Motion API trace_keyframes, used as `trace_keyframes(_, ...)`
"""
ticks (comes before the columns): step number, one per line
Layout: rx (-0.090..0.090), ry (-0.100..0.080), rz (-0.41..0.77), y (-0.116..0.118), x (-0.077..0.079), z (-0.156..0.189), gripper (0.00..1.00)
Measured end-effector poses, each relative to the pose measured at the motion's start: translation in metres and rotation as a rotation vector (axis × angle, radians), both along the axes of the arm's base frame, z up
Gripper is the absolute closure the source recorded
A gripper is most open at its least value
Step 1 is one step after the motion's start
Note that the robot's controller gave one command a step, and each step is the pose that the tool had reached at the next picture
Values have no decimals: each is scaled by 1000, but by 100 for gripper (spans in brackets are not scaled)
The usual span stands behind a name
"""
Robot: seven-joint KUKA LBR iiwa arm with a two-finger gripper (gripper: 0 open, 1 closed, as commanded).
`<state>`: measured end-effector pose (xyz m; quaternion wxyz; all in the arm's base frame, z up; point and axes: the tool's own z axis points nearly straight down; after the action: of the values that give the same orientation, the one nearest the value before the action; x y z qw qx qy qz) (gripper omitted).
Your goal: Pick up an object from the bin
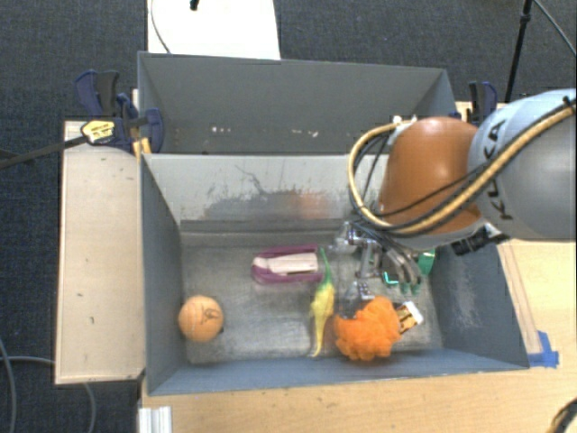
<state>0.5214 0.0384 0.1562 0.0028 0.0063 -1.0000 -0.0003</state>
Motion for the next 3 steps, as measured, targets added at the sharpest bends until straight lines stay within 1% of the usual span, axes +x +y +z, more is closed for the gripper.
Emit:
trace_keyframes(1, 0, -8, -1, 0, 2, 4, 0)
trace_keyframes(2, 1, -11, 112, 0, -23, -46, 0)
trace_keyframes(3, 1, -5, 202, -1, -38, -49, 0)
